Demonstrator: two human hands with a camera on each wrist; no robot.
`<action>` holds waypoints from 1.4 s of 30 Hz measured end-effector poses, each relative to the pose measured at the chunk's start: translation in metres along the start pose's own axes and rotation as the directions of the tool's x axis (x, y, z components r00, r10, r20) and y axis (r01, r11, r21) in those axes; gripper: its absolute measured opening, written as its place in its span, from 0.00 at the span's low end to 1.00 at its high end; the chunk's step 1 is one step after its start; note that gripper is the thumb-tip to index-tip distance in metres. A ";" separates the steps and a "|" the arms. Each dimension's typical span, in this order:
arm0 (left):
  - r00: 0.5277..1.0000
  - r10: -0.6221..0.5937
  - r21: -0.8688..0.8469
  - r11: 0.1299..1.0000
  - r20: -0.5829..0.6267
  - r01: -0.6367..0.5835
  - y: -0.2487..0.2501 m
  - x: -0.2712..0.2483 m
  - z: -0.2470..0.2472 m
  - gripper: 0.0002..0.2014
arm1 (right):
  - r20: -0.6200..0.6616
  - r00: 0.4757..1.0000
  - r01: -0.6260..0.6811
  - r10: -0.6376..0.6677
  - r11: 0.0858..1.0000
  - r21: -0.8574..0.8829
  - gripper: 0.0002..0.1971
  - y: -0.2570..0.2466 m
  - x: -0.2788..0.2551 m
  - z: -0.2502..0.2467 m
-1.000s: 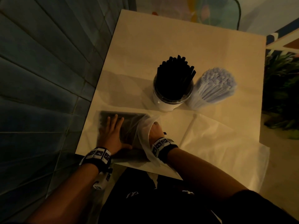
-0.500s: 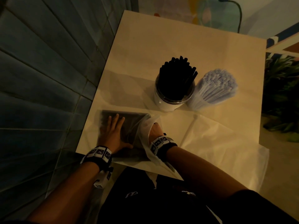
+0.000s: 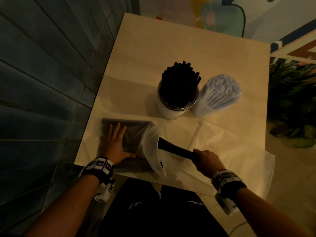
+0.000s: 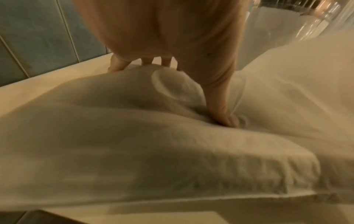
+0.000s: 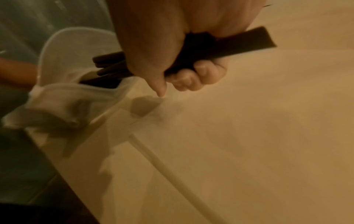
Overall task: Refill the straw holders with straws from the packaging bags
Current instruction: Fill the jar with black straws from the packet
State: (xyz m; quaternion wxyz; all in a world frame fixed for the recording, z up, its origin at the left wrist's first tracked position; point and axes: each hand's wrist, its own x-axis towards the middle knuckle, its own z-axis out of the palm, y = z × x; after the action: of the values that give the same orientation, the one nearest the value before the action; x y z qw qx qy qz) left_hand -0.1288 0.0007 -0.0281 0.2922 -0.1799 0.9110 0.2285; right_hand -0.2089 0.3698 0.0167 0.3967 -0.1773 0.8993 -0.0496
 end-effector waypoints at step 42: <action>0.964 0.094 -0.964 -0.074 0.249 0.256 0.129 -0.077 -0.025 0.16 | -0.534 0.824 0.552 -0.189 0.058 0.832 0.10 -0.165 -0.039 -0.090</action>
State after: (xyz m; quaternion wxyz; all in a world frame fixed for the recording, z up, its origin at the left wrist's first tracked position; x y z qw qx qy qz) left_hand -0.1404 0.1096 0.0771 0.1874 -0.3618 0.3973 0.8223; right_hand -0.2040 0.2248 0.1427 0.2540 -0.1007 0.6205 -0.7351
